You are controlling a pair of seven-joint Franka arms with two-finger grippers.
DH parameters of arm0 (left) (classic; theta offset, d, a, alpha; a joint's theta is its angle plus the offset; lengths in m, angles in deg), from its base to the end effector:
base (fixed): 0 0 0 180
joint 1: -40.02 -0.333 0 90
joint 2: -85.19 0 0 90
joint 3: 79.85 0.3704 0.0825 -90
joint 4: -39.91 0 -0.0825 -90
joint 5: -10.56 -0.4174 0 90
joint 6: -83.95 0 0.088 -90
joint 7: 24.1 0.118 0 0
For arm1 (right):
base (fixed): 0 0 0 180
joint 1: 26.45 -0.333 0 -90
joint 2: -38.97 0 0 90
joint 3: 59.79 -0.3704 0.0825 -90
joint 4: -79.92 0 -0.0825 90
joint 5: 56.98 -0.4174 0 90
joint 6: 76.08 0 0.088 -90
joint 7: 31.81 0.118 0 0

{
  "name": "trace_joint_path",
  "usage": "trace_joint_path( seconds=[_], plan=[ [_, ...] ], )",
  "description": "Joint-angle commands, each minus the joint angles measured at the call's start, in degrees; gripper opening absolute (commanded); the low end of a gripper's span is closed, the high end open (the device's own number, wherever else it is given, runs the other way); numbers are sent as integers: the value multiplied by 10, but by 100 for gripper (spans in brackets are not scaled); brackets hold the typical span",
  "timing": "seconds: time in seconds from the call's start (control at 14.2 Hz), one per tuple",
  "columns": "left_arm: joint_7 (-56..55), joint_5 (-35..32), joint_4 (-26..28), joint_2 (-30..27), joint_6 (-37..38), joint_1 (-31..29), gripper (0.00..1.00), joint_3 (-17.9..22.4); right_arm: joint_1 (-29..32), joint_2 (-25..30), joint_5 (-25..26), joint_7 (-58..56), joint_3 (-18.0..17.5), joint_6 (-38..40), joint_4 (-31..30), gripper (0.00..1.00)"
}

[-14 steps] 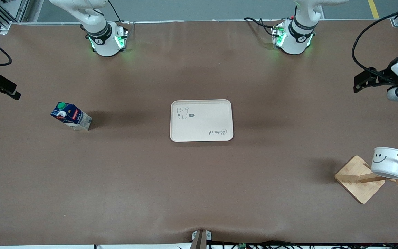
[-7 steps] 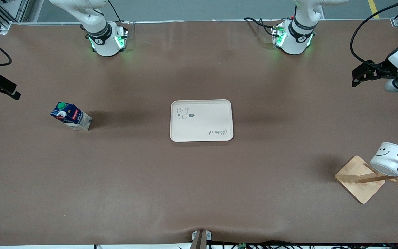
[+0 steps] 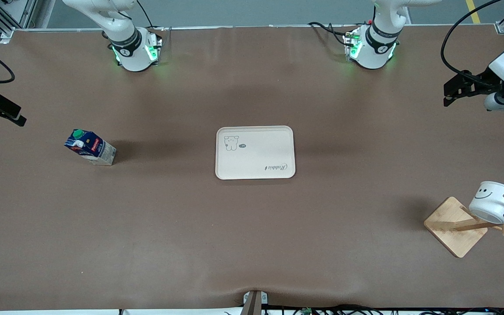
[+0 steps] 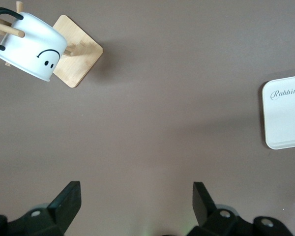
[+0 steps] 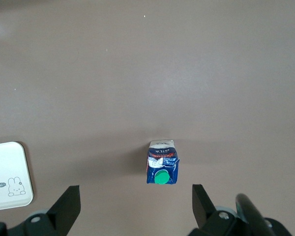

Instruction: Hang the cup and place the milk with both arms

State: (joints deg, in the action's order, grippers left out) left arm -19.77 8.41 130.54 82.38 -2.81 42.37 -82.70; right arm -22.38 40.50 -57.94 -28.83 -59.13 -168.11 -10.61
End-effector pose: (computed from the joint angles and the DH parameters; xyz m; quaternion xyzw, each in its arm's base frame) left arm 0.5620 -0.0474 0.6858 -0.9964 0.0821 0.0091 0.0200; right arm 0.5808 -0.0462 0.6821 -0.9973 0.0673 -0.0266 0.0081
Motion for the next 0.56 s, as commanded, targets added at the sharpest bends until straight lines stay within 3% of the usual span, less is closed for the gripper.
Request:
trace_joint_path(
  seconds=[0.0,0.49],
  plan=[
    [-7,10,9,-10,-9,-10,100,-8,6,8,5,-5,-4,5,-1,100],
    [-43,17,-5,0,-10,-9,100,-7,6,8,5,-2,-4,7,-2,100]
  ],
)
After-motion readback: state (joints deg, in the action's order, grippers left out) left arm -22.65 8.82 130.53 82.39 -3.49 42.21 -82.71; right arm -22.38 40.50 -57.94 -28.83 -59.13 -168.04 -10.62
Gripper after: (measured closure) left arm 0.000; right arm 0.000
